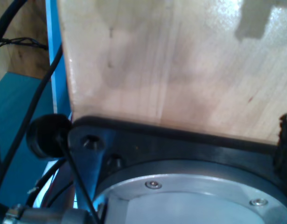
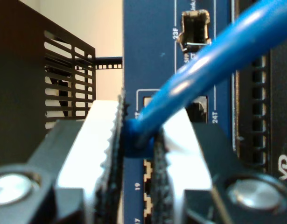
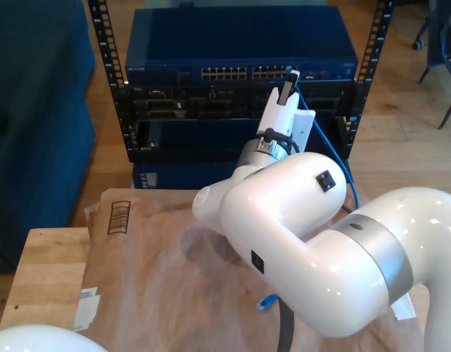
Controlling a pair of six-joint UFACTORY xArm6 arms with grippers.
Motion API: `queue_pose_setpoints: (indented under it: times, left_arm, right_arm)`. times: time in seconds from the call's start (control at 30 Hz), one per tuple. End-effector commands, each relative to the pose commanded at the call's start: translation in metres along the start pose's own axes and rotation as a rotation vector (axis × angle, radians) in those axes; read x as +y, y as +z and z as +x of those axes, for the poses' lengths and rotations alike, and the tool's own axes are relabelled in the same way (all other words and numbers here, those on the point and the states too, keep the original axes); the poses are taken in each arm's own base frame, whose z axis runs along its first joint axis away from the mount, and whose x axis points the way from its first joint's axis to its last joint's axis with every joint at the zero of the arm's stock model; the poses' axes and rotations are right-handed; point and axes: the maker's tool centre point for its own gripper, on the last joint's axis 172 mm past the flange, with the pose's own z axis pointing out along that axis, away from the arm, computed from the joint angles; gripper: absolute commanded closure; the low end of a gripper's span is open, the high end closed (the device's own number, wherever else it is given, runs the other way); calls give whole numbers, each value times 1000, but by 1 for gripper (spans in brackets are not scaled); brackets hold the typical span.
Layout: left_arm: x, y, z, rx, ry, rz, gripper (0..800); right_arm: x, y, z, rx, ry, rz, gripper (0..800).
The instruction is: Grab the cable and plug it in
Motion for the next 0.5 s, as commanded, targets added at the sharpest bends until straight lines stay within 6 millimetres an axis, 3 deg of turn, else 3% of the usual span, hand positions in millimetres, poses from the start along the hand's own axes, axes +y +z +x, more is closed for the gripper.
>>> queue_pose_setpoints:
  times: [0.5]
  left_arm:
    - [0, 0, 0, 0, 0, 0, 1]
  right_arm:
    - [5, 0, 12, 36, 7, -12, 800]
